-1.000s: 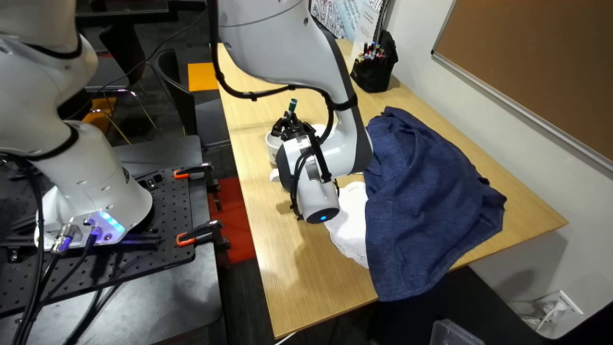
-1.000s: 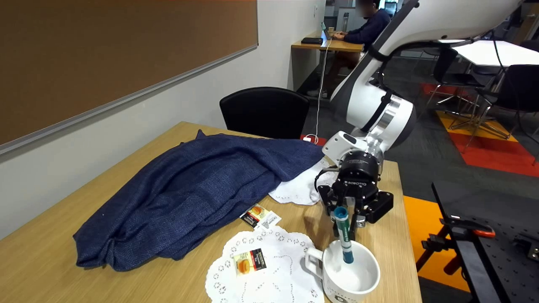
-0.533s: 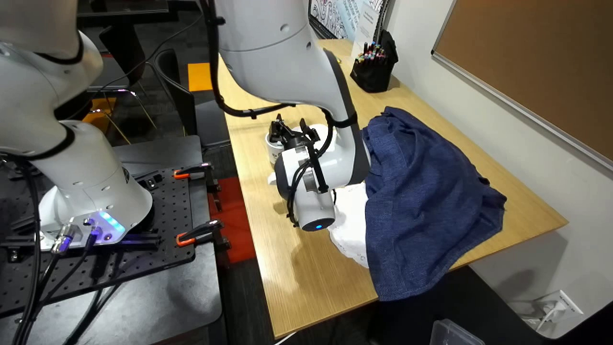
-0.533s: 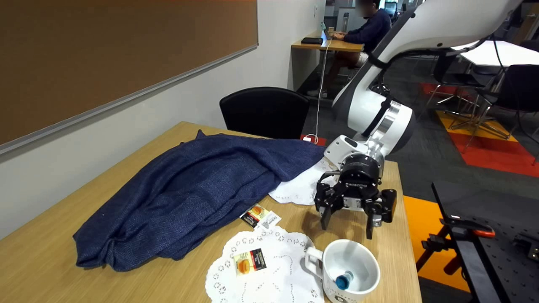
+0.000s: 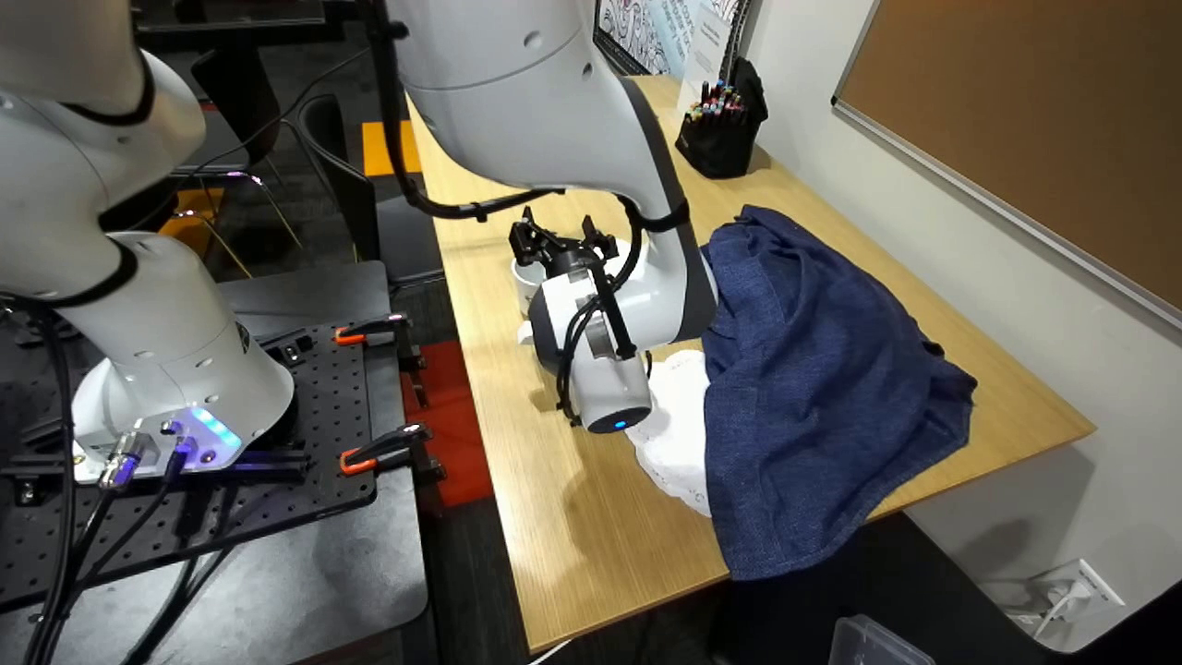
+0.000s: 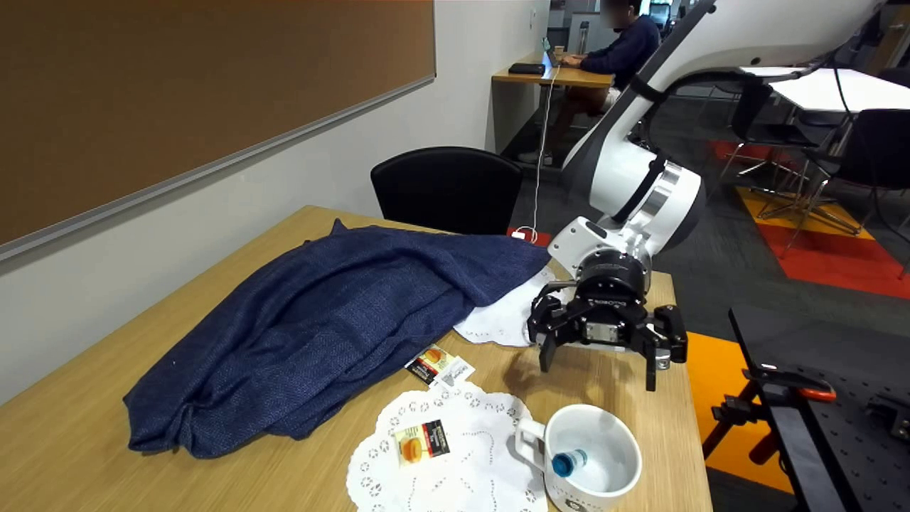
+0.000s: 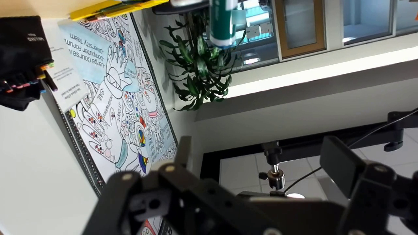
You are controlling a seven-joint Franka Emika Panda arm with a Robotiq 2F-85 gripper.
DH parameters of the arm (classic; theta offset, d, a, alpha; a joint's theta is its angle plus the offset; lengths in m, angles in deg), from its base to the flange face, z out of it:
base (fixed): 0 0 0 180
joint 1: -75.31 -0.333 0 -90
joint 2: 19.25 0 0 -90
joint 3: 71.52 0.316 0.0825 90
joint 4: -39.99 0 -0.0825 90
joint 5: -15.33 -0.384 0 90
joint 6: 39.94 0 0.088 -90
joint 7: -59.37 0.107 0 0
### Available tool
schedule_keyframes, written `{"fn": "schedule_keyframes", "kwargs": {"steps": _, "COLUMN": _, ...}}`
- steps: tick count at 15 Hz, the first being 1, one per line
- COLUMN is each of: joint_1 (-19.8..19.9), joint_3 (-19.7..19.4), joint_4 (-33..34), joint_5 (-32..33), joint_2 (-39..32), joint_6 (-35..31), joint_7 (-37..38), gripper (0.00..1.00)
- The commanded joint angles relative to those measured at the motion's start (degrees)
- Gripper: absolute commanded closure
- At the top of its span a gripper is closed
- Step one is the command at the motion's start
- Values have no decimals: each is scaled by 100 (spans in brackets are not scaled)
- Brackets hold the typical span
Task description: Put the marker into the mug.
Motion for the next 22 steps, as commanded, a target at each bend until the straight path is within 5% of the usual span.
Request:
{"fn": "schedule_keyframes", "kwargs": {"steps": 1, "joint_1": 244, "joint_3": 241, "joint_4": -496, "joint_5": -5, "joint_2": 723, "joint_6": -82, "joint_7": 0, "gripper": 0}}
{"fn": "schedule_keyframes", "kwargs": {"steps": 14, "joint_1": 259, "joint_3": 393, "joint_4": -1850, "joint_5": -113, "joint_2": 3343, "joint_6": 213, "joint_7": 0, "gripper": 0}}
{"fn": "schedule_keyframes", "kwargs": {"steps": 15, "joint_1": -641, "joint_3": -517, "joint_4": -1908, "joint_5": -164, "joint_2": 3536, "joint_6": 338, "joint_7": 0, "gripper": 0}}
{"fn": "schedule_keyframes", "kwargs": {"steps": 22, "joint_1": -1821, "joint_3": -1801, "joint_4": -2024, "joint_5": 31, "joint_2": 3740, "joint_6": 394, "joint_7": 9, "gripper": 0}}
